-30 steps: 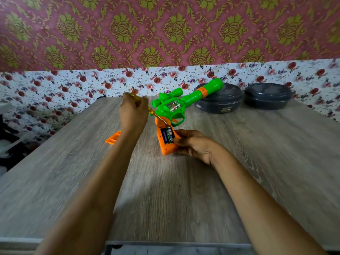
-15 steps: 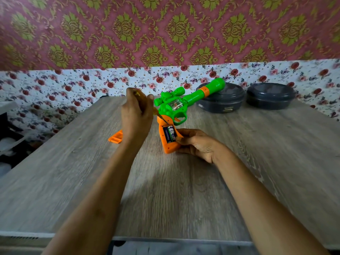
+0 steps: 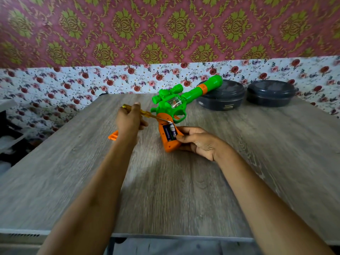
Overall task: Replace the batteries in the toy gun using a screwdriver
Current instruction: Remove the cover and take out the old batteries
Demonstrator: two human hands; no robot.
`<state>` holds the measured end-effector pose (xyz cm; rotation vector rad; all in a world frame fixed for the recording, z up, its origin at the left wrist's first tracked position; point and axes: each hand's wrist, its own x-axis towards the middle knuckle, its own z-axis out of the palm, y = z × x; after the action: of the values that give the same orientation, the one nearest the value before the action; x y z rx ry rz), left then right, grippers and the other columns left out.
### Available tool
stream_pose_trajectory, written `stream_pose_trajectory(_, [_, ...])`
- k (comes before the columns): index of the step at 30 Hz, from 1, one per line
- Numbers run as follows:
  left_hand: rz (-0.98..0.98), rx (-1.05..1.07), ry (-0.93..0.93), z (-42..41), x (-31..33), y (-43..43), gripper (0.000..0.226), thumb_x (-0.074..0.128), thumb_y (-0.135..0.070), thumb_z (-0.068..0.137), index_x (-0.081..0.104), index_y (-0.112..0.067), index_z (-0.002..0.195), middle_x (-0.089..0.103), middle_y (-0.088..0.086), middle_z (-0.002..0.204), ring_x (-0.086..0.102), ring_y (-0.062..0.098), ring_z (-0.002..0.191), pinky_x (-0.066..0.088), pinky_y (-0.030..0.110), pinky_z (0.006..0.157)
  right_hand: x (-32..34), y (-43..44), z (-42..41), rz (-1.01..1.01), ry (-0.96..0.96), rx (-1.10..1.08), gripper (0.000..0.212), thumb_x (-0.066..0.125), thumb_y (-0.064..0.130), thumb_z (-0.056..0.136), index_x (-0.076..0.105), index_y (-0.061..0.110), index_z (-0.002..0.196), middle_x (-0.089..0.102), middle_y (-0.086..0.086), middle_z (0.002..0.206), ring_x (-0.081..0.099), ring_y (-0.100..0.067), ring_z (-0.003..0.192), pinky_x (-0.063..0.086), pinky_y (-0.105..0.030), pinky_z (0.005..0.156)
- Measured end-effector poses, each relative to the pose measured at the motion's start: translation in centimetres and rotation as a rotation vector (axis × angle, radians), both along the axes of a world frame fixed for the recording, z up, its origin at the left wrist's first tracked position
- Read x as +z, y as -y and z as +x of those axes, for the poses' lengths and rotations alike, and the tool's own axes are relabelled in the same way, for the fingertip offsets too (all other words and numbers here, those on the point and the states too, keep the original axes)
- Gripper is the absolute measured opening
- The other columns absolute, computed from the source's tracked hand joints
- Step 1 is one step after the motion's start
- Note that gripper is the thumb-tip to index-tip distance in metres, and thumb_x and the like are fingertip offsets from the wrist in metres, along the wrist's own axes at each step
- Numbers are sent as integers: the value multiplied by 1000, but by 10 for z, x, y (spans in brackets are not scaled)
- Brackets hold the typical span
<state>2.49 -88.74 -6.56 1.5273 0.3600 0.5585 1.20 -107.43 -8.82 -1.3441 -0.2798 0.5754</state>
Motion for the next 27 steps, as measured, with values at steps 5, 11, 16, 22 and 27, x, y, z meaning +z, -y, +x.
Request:
stream_pose_trajectory(5, [-162,-108,-36,-5,2,7,24,48,-25,97,49,-10,79,51,4,54,55,9,34,42,16,36,1,2,-1,41,-8,18,37,45,-7,90,50,2,126,73,4,75,70,-5,68,57,-20,68])
stream_pose_trajectory(11, [-291,-10,225,-19,19,11,17,43,-24,98,43,-20,82,53,1,72,57,14,64,49,25,57,-2,4,1,43,12,-16,39,47,-4,89,51,6,127,73,6,74,69,-4,68,56,-20,67])
stream_pose_trajectory(16, [-66,13,178,-24,27,11,11,38,-14,96,43,-19,87,52,1,79,42,10,49,35,22,41,-2,4,2,152,-25,-46,40,44,-4,90,50,7,128,74,5,78,70,-6,71,58,-21,67])
stream_pose_trajectory(22, [197,-450,-241,-23,13,32,32,52,-40,94,59,-9,97,64,11,94,33,3,35,26,14,35,-1,5,2,174,12,-115,41,45,-5,89,50,10,127,66,-4,98,65,-13,85,56,-25,74])
stream_pose_trajectory(27, [249,-474,-118,-23,7,31,26,58,-32,92,54,-6,94,51,17,81,31,1,33,25,13,34,-4,2,2,38,126,-240,34,53,2,89,57,11,122,66,0,95,61,-15,92,49,-30,88])
